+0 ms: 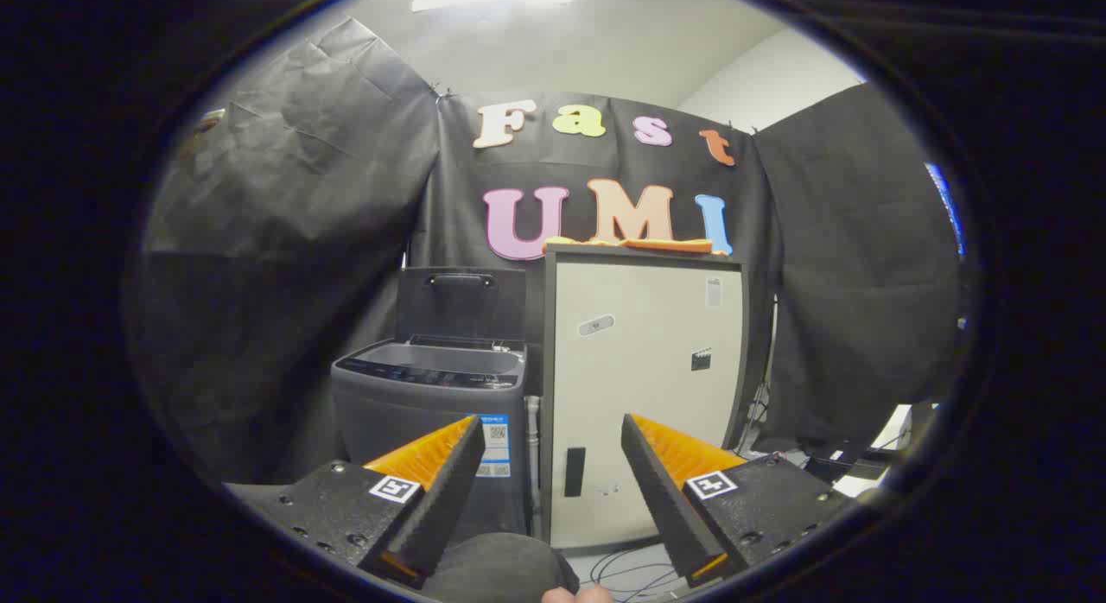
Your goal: Put the clothes into the washing machine and then close the washing machine lid.
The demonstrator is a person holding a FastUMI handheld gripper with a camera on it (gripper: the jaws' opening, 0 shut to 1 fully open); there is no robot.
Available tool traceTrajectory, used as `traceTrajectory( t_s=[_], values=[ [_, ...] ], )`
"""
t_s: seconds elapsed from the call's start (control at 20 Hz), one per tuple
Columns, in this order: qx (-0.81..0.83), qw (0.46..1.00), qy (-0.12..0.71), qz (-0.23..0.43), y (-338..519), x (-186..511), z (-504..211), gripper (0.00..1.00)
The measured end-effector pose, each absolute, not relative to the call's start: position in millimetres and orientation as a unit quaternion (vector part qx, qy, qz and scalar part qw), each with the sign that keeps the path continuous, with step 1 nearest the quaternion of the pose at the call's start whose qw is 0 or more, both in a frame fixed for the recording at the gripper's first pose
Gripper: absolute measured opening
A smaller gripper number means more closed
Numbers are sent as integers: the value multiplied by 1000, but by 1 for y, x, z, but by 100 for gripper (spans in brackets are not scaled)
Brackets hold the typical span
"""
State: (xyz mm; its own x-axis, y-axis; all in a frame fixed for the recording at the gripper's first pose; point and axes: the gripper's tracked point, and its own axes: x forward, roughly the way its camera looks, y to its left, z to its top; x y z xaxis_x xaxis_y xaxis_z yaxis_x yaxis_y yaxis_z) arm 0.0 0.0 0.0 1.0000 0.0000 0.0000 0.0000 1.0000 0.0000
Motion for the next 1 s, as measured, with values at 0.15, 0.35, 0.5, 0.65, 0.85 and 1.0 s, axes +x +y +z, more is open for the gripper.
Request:
traceTrajectory(
  t_s=[0.15, 0.35, 0.5, 0.65, 0.85, 1.0],
  values=[
    [-1, 1000, 1, 0, 1, 0, 0, 96],
    [-1, 1000, 1, -1, 0, 0, -1, 96],
    [-1, 1000, 2, 0, 1, 0, -1, 96],
    [-6, 1000, 1, 1, 2, 0, 0, 96],
    [-4, 1000, 2, 3, 4, 0, -1, 96],
    [-1, 1000, 2, 6, 7, 1, -1, 96]
  ],
)
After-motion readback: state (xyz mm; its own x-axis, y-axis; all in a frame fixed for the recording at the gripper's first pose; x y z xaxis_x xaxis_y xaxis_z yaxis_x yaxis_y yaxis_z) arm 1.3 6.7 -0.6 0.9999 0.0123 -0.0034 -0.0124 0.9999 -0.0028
